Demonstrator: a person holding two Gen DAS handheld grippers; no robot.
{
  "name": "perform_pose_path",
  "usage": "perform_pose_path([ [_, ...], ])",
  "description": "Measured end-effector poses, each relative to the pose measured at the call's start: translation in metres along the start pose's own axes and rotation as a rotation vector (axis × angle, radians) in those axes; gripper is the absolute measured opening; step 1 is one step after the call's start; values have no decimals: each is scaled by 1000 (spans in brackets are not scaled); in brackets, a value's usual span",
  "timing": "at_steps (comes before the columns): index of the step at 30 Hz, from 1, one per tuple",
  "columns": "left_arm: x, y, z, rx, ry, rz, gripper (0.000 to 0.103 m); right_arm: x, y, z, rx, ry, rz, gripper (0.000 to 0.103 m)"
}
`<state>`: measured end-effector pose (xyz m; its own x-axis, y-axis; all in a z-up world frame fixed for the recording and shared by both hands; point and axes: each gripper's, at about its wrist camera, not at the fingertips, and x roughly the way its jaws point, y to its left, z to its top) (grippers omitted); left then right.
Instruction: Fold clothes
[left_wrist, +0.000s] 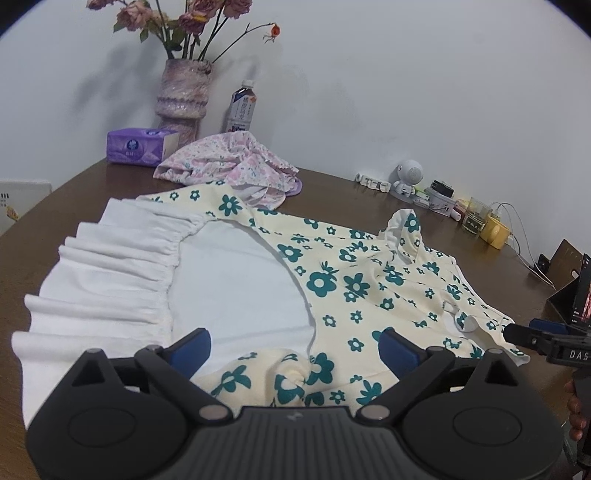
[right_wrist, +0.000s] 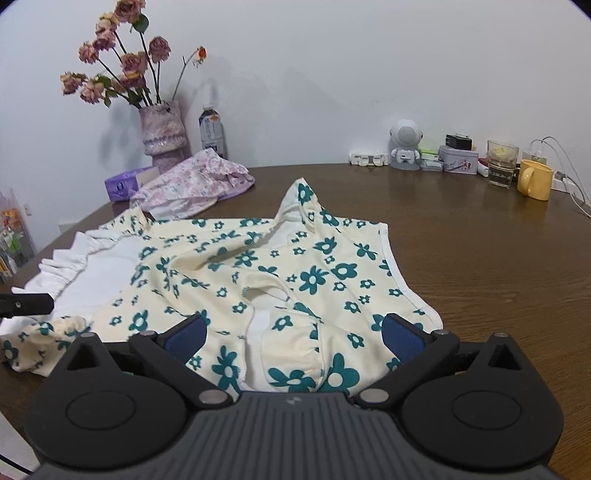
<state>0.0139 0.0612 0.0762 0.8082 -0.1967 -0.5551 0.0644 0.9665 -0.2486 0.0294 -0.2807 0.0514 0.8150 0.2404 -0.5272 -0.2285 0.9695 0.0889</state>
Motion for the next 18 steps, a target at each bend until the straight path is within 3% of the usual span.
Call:
perform_pose_path([
  [18, 18, 11, 5, -21, 7, -12, 98, 15, 2, 12, -34, 14, 48, 103],
])
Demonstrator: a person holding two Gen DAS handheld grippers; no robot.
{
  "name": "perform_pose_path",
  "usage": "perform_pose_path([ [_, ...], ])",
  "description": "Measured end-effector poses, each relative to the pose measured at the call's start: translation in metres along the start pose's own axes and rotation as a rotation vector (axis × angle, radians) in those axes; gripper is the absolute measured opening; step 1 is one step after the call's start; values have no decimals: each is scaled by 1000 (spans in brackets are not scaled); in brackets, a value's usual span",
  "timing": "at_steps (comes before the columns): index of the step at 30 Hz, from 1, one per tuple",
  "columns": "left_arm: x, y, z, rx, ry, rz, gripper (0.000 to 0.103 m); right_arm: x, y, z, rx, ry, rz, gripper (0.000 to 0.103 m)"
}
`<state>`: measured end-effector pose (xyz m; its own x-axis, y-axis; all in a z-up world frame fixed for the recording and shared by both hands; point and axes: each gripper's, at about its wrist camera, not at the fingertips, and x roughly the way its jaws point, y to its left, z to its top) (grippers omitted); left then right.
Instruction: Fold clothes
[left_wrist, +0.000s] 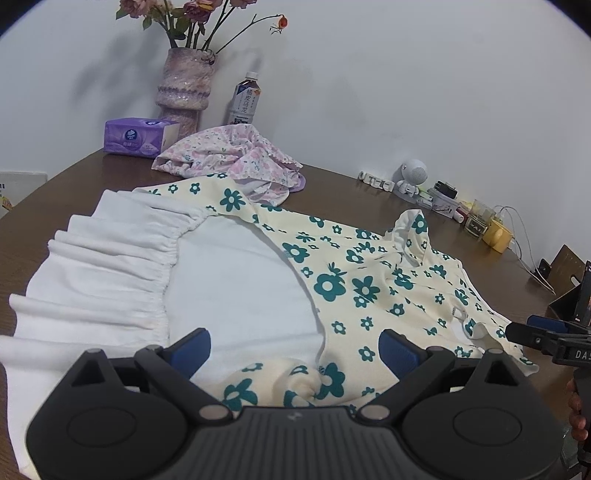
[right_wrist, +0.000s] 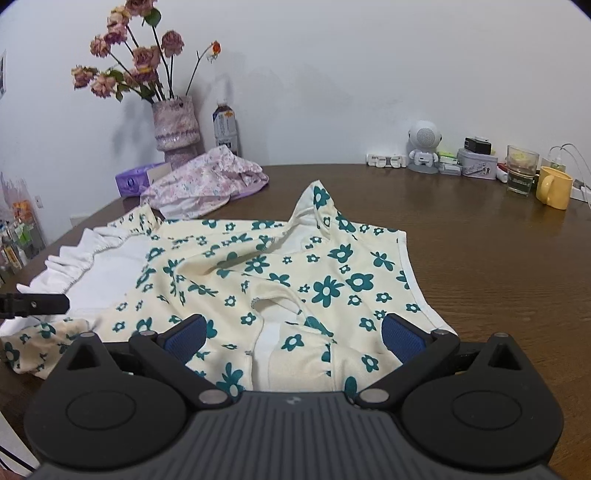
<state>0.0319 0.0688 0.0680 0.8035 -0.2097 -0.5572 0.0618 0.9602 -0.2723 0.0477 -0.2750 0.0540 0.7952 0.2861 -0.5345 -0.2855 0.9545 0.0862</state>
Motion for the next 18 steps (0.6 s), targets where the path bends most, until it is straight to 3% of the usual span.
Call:
perform_pose_path([
  [9, 3, 7, 1, -9, 12, -2, 98, 2, -2, 5, -32, 28, -42, 100],
  [18, 4, 18, 3, -19, 16, 16, 98, 0, -7, 9, -45, 63, -14, 60],
])
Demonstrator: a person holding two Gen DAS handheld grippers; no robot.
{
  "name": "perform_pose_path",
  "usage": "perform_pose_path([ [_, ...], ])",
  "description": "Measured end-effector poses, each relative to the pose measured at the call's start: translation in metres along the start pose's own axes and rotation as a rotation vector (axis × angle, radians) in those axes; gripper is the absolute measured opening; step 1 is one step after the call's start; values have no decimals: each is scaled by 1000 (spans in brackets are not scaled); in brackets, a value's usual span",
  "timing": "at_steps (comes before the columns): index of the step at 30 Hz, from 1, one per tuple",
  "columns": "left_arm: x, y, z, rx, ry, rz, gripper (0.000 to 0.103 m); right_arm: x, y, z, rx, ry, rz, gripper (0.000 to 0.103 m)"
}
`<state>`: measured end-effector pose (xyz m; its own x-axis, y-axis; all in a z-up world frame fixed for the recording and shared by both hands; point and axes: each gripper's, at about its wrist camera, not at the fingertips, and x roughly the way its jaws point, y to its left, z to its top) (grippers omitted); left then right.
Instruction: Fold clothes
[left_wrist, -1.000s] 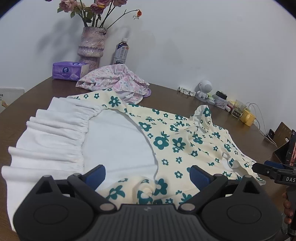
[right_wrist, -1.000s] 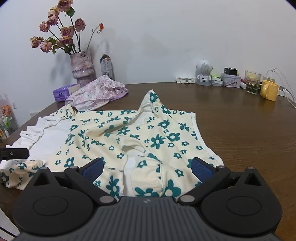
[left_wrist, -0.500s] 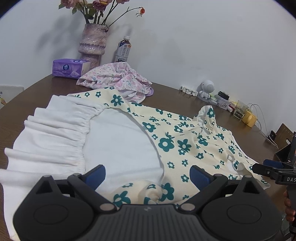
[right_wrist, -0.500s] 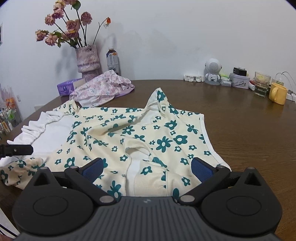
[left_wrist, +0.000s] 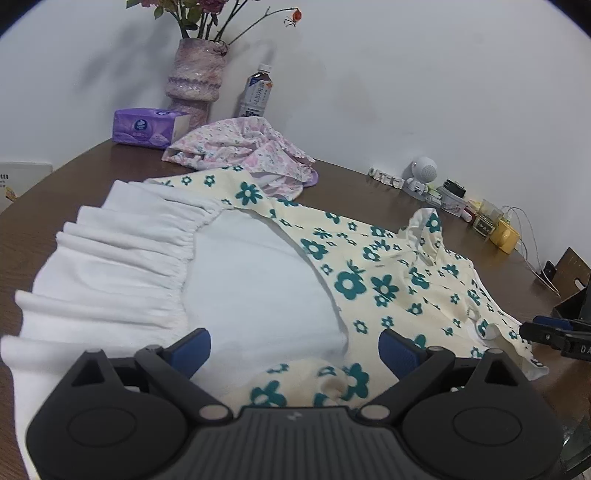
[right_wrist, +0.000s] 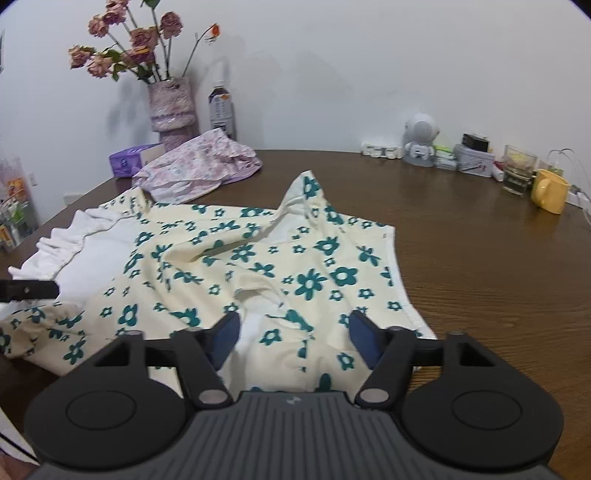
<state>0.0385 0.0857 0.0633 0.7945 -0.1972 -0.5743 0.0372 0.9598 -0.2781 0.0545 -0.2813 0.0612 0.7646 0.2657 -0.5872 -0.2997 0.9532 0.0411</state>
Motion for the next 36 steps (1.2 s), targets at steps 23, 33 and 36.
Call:
perform_pose_path([
  [23, 10, 5, 2, 0, 17, 16, 98, 18, 6, 5, -24, 45, 27, 55],
  [33, 11, 3, -4, 20, 6, 48, 98, 20, 3, -5, 33, 44, 46, 63],
  [36, 11, 1, -5, 30, 0, 62, 98, 19, 3, -7, 41, 37, 52, 64],
])
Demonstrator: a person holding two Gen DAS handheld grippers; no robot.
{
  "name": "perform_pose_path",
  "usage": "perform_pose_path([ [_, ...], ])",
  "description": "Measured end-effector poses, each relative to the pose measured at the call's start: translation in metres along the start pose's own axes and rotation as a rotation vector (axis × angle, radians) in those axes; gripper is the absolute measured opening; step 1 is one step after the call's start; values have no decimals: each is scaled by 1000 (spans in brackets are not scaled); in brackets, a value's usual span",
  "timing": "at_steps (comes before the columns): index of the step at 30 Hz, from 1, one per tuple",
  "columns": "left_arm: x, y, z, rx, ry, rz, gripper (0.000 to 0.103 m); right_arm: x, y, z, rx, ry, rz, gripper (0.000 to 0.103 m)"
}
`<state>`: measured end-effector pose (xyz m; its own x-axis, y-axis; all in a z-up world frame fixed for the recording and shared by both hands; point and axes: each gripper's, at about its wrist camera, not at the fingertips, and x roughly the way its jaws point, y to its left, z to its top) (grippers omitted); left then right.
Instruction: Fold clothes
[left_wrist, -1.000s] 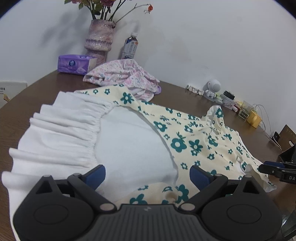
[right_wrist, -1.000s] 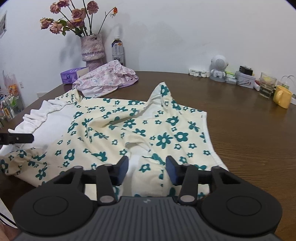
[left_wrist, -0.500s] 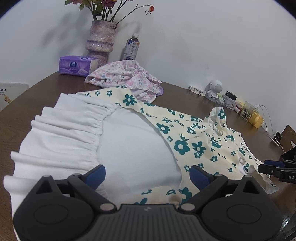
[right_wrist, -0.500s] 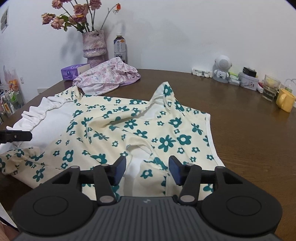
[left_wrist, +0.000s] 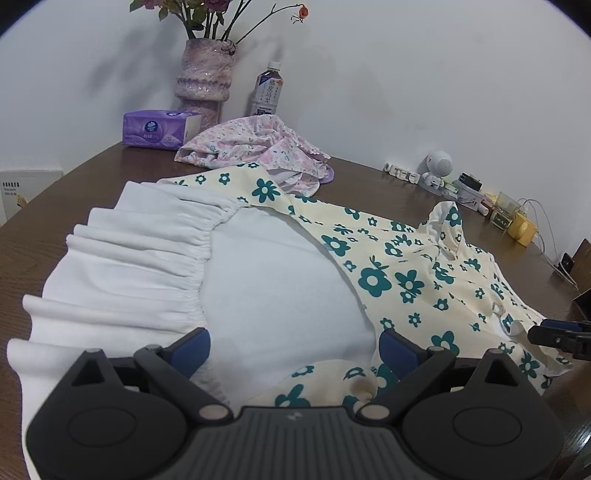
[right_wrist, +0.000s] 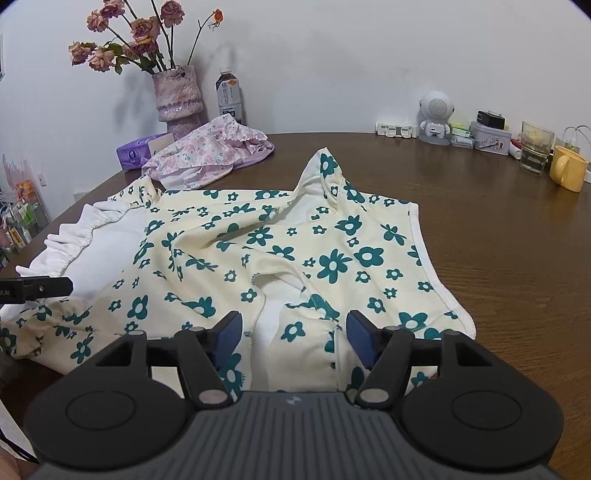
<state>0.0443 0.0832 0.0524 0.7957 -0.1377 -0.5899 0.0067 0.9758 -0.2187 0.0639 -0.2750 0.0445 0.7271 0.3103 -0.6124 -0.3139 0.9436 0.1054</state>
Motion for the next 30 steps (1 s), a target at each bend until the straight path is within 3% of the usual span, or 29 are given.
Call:
perform_pose_path([
  [12, 1, -12, -13, 33, -75, 66, 100, -4, -7, -11, 16, -38, -1, 79],
  [20, -2, -12, -16, 10, -104, 63, 101, -9, -19, -25, 54, -121, -52, 98],
  [30, -3, -10, -19, -12, -117, 76, 101, -1, -18, -34, 34, -162, -46, 102],
])
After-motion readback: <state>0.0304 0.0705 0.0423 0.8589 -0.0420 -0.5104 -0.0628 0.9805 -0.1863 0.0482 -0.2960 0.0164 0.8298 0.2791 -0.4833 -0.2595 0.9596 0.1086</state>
